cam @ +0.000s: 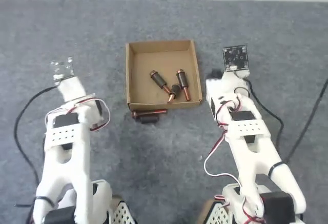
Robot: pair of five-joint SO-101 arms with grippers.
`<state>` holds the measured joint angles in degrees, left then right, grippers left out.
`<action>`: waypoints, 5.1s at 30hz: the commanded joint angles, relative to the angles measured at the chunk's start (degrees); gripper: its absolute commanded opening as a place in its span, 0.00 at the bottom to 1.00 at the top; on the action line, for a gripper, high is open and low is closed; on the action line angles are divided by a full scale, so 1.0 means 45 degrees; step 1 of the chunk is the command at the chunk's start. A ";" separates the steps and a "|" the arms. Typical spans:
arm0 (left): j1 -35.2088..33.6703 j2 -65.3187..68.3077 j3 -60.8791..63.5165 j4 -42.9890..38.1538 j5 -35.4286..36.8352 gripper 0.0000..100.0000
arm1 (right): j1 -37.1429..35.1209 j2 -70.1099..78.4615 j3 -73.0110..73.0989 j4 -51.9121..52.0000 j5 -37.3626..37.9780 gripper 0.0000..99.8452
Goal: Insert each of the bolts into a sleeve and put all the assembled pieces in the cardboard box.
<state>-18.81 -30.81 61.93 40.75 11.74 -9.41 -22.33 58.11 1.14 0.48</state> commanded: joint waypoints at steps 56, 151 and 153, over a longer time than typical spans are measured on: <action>0.0156 -0.0645 0.0713 -0.2442 0.0156 0.01 | -0.6125 0.7414 0.7795 -2.0933 0.2032 0.01; 0.7717 -0.5509 0.2471 -0.6076 0.3145 0.01 | -0.6789 0.7551 0.7404 -1.9565 0.0801 0.01; 0.7756 -0.5529 0.2530 -0.6076 0.3145 0.01 | -0.6789 0.7551 0.7385 -1.9546 0.0801 0.01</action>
<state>15.91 -53.76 75.03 15.16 25.63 -39.47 12.04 92.13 -87.30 2.77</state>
